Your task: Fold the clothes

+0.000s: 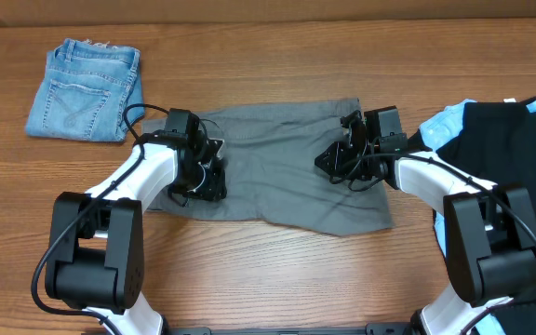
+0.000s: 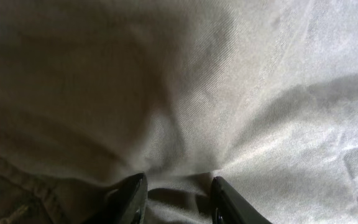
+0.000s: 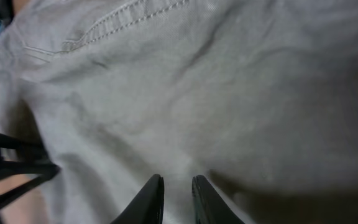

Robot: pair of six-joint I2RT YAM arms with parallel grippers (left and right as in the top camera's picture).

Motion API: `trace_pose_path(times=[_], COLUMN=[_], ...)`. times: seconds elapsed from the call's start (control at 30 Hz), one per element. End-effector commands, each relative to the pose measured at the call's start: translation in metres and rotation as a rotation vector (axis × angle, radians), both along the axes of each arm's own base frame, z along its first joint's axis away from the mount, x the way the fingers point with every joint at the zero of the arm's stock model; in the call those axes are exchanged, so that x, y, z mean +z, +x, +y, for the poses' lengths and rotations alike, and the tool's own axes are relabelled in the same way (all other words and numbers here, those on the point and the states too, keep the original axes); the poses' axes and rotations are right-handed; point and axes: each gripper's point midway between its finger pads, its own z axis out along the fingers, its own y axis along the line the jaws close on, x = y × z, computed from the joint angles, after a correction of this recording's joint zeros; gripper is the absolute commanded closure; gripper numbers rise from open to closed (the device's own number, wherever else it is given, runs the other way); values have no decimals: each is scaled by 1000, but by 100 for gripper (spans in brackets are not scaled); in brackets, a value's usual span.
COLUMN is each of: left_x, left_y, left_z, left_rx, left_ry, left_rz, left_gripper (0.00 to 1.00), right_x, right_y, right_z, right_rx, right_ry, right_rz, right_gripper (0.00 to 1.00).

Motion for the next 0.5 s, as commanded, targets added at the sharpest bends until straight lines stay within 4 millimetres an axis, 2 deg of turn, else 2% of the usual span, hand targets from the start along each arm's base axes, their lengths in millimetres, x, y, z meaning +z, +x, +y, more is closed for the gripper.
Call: trace_pose_path(times=[0.0, 0.1, 0.17, 0.3, 0.47], left_x=[-9, -9, -9, -9, -9], left_y=[-2, -2, -2, -1, 0], left_z=[8, 8, 8, 7, 7], left_rx=[15, 22, 36, 42, 42], left_ry=[44, 44, 43, 43, 42], left_rz=[4, 6, 11, 10, 2], left_gripper=[62, 62, 62, 60, 59], right_x=[28, 35, 40, 38, 28], right_y=[12, 17, 20, 22, 37], right_z=[17, 28, 43, 57, 56], right_rx=[-53, -145, -193, -270, -344], right_ry=[132, 194, 226, 173, 56], right_rz=[44, 106, 134, 143, 72], right_gripper=[76, 81, 80, 79, 80])
